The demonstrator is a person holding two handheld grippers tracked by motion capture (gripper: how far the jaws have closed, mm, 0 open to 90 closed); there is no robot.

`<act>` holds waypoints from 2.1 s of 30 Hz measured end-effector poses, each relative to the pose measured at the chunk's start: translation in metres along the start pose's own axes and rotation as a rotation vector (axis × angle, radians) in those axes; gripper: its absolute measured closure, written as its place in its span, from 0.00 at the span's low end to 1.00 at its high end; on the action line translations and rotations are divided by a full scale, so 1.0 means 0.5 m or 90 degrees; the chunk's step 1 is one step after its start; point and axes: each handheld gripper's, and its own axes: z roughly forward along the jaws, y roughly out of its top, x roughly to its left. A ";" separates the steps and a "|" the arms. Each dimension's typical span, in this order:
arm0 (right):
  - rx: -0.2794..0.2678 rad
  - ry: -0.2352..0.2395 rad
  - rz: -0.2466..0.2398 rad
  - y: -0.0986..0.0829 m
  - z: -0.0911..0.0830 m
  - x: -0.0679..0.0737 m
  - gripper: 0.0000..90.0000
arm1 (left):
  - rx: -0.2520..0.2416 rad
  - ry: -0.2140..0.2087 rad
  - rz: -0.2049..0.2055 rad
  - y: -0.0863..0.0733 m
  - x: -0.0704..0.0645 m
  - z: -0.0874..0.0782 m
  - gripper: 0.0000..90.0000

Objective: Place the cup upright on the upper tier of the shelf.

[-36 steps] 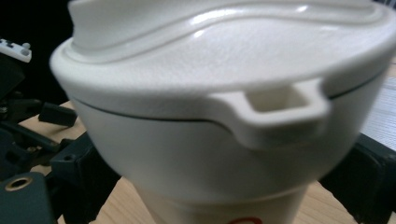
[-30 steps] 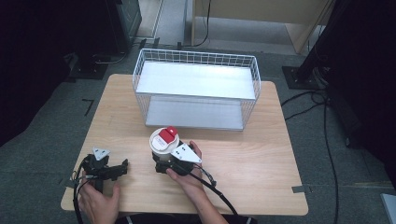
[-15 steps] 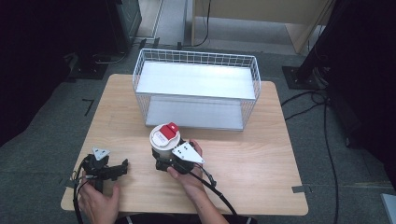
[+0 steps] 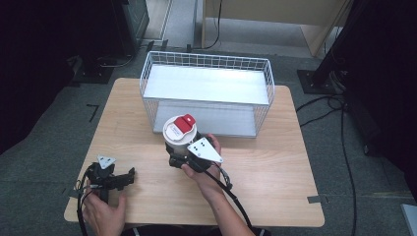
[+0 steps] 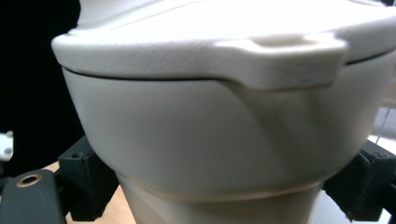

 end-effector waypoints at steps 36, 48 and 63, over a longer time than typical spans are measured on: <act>-0.079 -0.041 -0.037 0.163 -0.002 -0.057 0.12 | 0.001 0.000 0.002 0.000 0.000 0.000 0.00; -0.093 -0.070 -0.034 0.223 0.007 -0.097 0.12 | 0.001 0.000 0.002 0.000 0.000 0.000 0.00; -0.090 -0.113 -0.049 0.288 0.059 -0.152 0.12 | 0.000 0.000 0.001 0.000 0.000 0.000 0.00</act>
